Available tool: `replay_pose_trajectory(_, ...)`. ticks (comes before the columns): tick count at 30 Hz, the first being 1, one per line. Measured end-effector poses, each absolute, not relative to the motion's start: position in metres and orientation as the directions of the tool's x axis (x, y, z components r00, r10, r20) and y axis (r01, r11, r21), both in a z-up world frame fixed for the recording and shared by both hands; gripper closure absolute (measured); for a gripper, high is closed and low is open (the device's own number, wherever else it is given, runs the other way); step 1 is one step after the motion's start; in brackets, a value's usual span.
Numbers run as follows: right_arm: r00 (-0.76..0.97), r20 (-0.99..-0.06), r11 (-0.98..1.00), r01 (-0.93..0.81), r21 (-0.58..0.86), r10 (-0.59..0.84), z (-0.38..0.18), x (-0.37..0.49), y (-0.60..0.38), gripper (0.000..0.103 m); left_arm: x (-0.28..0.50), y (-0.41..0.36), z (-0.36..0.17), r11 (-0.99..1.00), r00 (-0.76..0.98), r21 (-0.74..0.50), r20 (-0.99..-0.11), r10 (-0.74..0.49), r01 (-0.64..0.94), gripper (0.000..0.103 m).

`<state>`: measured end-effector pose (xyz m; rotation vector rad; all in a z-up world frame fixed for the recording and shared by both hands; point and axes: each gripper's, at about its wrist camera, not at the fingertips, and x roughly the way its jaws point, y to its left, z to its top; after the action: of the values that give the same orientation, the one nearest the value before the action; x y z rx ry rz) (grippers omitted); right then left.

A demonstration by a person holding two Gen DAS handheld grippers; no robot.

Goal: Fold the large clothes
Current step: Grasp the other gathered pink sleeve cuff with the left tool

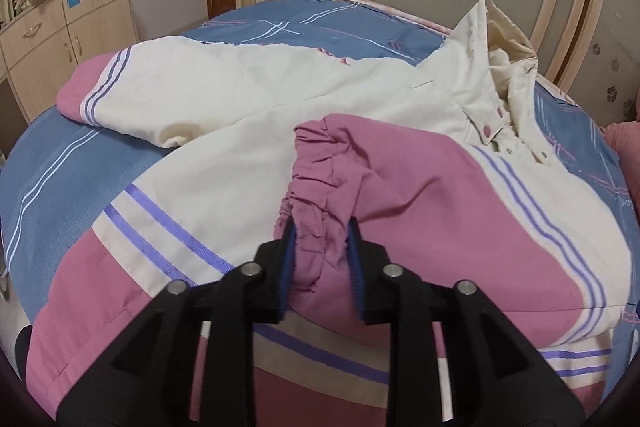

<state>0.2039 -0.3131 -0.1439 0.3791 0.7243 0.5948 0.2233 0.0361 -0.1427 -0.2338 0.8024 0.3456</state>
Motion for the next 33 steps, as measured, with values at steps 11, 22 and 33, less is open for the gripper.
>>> replay_pose_trajectory(11, 0.64, -0.559, 0.755, -0.051, 0.654, 0.527, -0.188, 0.239, -0.348, 0.001, 0.23, 0.025, -0.147, 0.928, 0.647, -0.052, -0.731, 0.217, -0.369, 0.069)
replay_pose_trajectory(22, 0.753, -0.658, 0.818, 0.368, 0.443, 0.017, -0.165, 0.211, -0.415, 0.001, 0.234, 0.014, -0.154, 0.944, 0.649, -0.006, -0.727, 0.223, -0.331, 0.062)
replay_pose_trajectory(33, 0.532, -0.819, 0.972, 0.201, -0.126, -0.216, -0.204, 0.265, -0.324, 0.001, 0.237, 0.0, -0.154, 0.938, 0.642, 0.026, -0.722, 0.257, -0.346, 0.055)
